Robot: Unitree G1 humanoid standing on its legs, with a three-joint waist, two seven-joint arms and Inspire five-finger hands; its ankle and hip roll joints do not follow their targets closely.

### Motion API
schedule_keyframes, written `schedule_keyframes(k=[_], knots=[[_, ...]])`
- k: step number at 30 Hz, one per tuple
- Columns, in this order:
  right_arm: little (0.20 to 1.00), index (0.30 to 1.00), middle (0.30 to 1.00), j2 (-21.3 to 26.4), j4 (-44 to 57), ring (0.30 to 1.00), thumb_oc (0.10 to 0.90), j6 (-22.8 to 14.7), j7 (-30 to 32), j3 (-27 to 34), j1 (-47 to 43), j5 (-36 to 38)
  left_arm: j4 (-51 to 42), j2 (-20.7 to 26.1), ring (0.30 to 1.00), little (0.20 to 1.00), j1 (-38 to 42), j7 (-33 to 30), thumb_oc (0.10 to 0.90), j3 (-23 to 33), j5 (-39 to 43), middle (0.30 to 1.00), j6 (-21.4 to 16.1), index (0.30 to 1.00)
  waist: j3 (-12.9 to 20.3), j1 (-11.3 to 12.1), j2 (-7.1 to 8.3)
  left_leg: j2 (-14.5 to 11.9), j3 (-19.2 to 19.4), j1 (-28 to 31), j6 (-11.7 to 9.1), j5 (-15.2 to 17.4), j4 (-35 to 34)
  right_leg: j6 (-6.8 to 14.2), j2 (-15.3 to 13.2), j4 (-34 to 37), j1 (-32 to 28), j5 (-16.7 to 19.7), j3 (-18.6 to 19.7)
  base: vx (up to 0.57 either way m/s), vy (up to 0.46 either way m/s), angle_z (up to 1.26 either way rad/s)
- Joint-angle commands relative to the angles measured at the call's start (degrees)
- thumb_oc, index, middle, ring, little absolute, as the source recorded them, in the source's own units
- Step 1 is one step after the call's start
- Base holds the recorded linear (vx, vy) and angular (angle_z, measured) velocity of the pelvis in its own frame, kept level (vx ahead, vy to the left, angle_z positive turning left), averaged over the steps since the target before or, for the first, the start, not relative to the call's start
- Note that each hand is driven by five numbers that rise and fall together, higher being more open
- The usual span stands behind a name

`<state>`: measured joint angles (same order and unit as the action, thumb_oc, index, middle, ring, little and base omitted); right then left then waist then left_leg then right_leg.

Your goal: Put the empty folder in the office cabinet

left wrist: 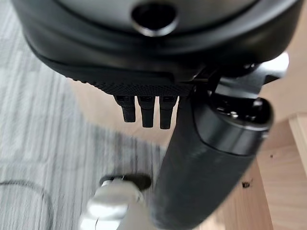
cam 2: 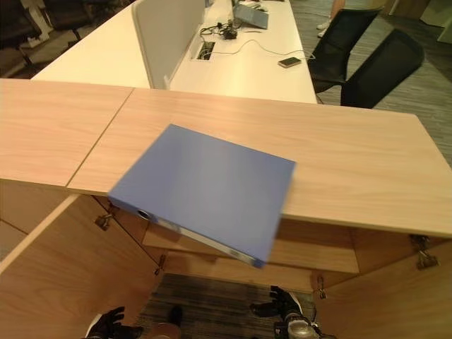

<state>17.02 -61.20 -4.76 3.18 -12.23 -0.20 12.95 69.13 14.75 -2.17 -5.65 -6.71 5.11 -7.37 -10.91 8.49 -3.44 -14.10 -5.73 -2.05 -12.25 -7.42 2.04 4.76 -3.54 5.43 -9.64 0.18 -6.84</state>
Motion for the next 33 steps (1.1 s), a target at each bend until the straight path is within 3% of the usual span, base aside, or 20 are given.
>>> schedule_keyframes(k=[1, 2, 3, 4, 5, 6, 7, 10, 12, 17, 21, 23, 24, 25, 28, 30, 31, 33], knots=[[0.9, 0.9, 0.9, 4.8, 3.0, 0.9, 0.8, -1.3, 1.0, 1.0, -1.3, -1.3, 0.1, 2.3, 0.9, 0.9, 2.0, -0.5, 0.8, -1.2, 1.2, 0.9, -0.5, 0.9, -2.3, -1.8, 0.41, -1.5, 2.0, -7.6, 1.0, -7.2, 1.2, 1.3, -3.9, -2.2, -2.7, -6.5, -1.4, -0.32, -0.258, 0.33], [0.9, 0.9, 0.9, 5.1, 2.6, 0.9, 0.8, -1.2, 0.9, 1.2, -1.2, -1.2, 0.0, 2.1, 0.9, 0.9, 1.9, -0.2, 0.8, -1.4, 0.8, 0.9, -0.4, 0.9, -2.5, -2.4, 0.92, -0.4, 3.5, -7.0, 1.8, -4.6, 4.5, 1.0, -4.1, -2.7, -1.7, -6.1, -2.0, -0.2, -0.146, 0.25], [0.9, 0.9, 0.9, 5.1, 2.6, 0.9, 0.8, -1.2, 0.9, 1.2, -1.2, -1.2, 0.0, 2.1, 0.9, 0.9, 2.0, -0.2, 0.8, -1.4, 0.8, 0.9, -0.4, 0.9, -2.4, -2.4, 0.86, -0.4, 3.5, -7.3, 1.8, -4.6, 4.5, 1.0, -4.1, -2.6, -1.6, -5.9, -2.0, -0.28, -0.206, 0.22], [0.9, 0.9, 0.9, 5.5, 1.6, 0.9, 0.8, -1.0, 0.8, 1.7, -1.2, -1.1, 0.3, 1.7, 0.9, 0.9, 1.4, 0.2, 0.8, -1.8, -0.3, 0.9, -0.3, 0.9, -2.3, -3.5, 1.61, 3.1, 4.4, -5.4, 2.6, 1.4, 10.3, 0.4, -4.6, -3.2, 0.6, -4.9, -2.7, -0.18, -0.122, 0.11], [0.9, 0.9, 0.9, 5.5, 1.6, 0.9, 0.8, -1.0, 0.8, 1.7, -1.3, -1.1, 0.3, 1.6, 0.9, 0.9, 1.5, 0.2, 0.8, -1.8, -0.3, 0.9, -0.3, 0.9, -2.2, -3.5, 1.6, 3.1, 4.4, -5.6, 2.6, 1.3, 10.3, 0.4, -4.6, -3.2, 0.8, -4.8, -2.7, -0.23, -0.175, 0.12], [0.9, 0.9, 0.9, 5.6, 1.0, 0.9, 0.8, -1.0, 0.7, 1.9, -1.2, -1.1, 0.6, 1.5, 0.9, 0.9, 1.1, 0.3, 0.8, -1.8, -0.7, 0.9, -0.2, 0.9, -1.9, -3.9, 1.92, 4.5, 4.7, -4.7, 3.0, 3.5, 12.4, 0.2, -4.8, -3.4, 1.7, -4.4, -3.0, -0.18, -0.129, 0.06], [0.9, 0.9, 0.9, 5.8, 0.0, 0.9, 0.8, -1.0, 0.7, 2.0, -1.3, -1.2, 1.1, 1.1, 0.9, 0.9, 0.7, 0.5, 0.8, -1.8, -0.9, 0.9, -0.2, 0.9, -1.6, -4.4, 2.31, 7.6, 4.0, -2.3, 4.0, 7.5, 16.5, -0.2, -4.5, -3.8, 3.1, -3.8, -3.1, -0.21, -0.151, -0.19], [0.9, 0.9, 0.9, 5.3, -1.7, 0.9, 0.8, -0.8, 0.5, 1.8, -1.5, -1.1, 1.5, 1.0, 0.9, 0.9, 0.6, 0.3, 0.8, -1.7, -0.9, 0.9, 0.0, 0.9, -0.6, -5.1, 1.71, 12.0, 1.8, 2.6, 6.3, 12.1, 14.7, -0.4, -2.9, -4.5, 5.1, -3.3, -2.8, -0.11, -0.048, -0.23], [0.9, 0.9, 0.9, 5.1, -2.2, 0.9, 0.8, -0.8, 0.6, 2.1, -1.4, -0.9, 1.4, 0.9, 0.9, 0.9, 0.6, 0.4, 0.8, -2.2, -1.2, 0.9, 0.0, 0.9, -0.1, -5.7, 1.22, 12.1, 3.3, 5.0, 7.0, 13.8, 11.8, -0.2, -2.6, -4.8, 5.5, -3.1, -3.5, -0.06, 0.027, 0.3], [0.9, 0.9, 0.9, 4.7, -2.0, 0.9, 0.8, -0.8, 1.0, 2.7, -1.2, -0.5, 1.0, 1.0, 0.9, 0.9, 1.3, 0.5, 0.8, -3.0, -2.4, 0.9, 0.2, 0.9, 0.8, -6.7, 0.39, 9.8, 7.7, 8.3, 6.6, 14.1, 5.4, 0.1, -3.3, -6.0, 6.0, -2.9, -6.2, -0.08, 0.089, 0.16], [0.9, 0.9, 0.9, 3.9, -1.7, 0.9, 0.8, -0.6, 1.2, 3.4, -0.8, -0.3, 0.7, 1.3, 0.9, 0.9, 1.6, 0.7, 0.8, -4.2, -3.8, 0.9, 0.4, 0.9, 1.4, -7.8, -0.17, 10.1, 7.4, 11.3, 7.6, 14.1, -0.4, 0.8, -4.3, -9.0, 7.8, -2.1, -6.9, -0.08, 0.144, 0.05], [0.9, 0.9, 0.9, 2.9, -0.9, 0.9, 0.8, -0.5, 1.2, 3.4, -0.8, -0.5, 0.5, 1.9, 0.9, 0.9, 1.9, 0.9, 0.8, -4.5, -4.2, 0.9, 0.4, 0.9, 1.0, -7.9, -0.29, 10.9, 8.1, 12.7, 9.0, 13.9, -3.3, 1.6, -5.5, -13.7, 11.4, -1.0, -8.0, -0.16, 0.137, 0.07], [0.9, 0.9, 0.9, 2.6, -0.9, 0.9, 0.8, -0.4, 1.1, 3.3, -1.1, -0.5, 0.4, 2.2, 0.9, 0.9, 2.0, 0.8, 0.8, -4.3, -4.0, 0.9, 0.4, 0.9, 0.3, -7.9, -0.33, 11.0, 8.3, 12.9, 9.4, 13.8, -3.6, 2.4, -6.0, -16.4, 13.3, -0.3, -8.4, -0.21, 0.136, -0.02], [0.9, 0.9, 0.9, 1.8, -0.8, 0.9, 0.8, -0.4, 1.0, 3.2, -1.3, -0.3, 0.5, 2.6, 0.9, 0.9, 2.2, 0.7, 0.8, -3.9, -3.7, 0.9, 0.3, 0.9, -0.6, -8.2, -0.08, 11.6, 7.9, 12.9, 10.4, 13.3, -4.1, 4.8, -6.7, -21.5, 16.5, 1.5, -7.3, -0.16, 0.105, -0.11], [0.9, 0.9, 0.9, 0.8, -0.6, 0.9, 0.8, -0.3, 1.2, 3.5, -1.1, 0.1, 0.8, 3.1, 0.9, 0.9, 2.6, 0.6, 0.8, -3.8, -3.7, 0.9, 0.3, 0.9, -1.2, -8.5, 0.42, 12.3, 7.2, 12.6, 11.1, 12.7, -4.1, 6.6, -6.5, -24.7, 18.3, 2.5, -3.8, -0.11, 0.05, -0.07], [0.9, 0.9, 0.9, 0.2, -0.6, 0.9, 0.8, -0.4, 1.3, 4.0, -1.0, 0.7, 0.9, 3.6, 0.9, 0.9, 2.7, 0.5, 0.8, -3.4, -3.6, 0.9, 0.3, 0.9, -1.1, -7.9, 0.3, 11.8, 7.7, 11.6, 11.3, 12.3, -3.8, 6.2, -7.8, -25.2, 17.0, 1.3, -3.8, -0.13, -0.038, 0.02], [0.9, 0.9, 0.9, -0.1, -0.7, 0.9, 0.8, -0.6, 1.1, 4.0, -0.6, 0.6, 1.5, 4.0, 0.9, 0.9, 2.7, 0.5, 0.8, -3.0, -3.7, 0.9, 0.3, 0.9, -0.6, -7.0, 0.24, 11.1, 8.4, 10.4, 11.0, 11.8, -3.3, 5.1, -9.9, -24.2, 14.6, -0.3, -5.4, -0.09, -0.075, 0.09], [0.9, 0.9, 0.9, -0.2, -0.6, 0.9, 0.8, -0.8, 1.1, 3.9, -0.4, 0.5, 1.7, 4.1, 0.9, 0.9, 2.7, 0.6, 0.8, -3.0, -3.9, 0.9, 0.2, 0.9, 0.0, -6.7, 0.64, 11.0, 8.3, 9.5, 10.7, 11.5, -3.1, 5.0, -10.3, -22.6, 12.6, -0.7, -4.9, -0.05, -0.104, -0.05]])
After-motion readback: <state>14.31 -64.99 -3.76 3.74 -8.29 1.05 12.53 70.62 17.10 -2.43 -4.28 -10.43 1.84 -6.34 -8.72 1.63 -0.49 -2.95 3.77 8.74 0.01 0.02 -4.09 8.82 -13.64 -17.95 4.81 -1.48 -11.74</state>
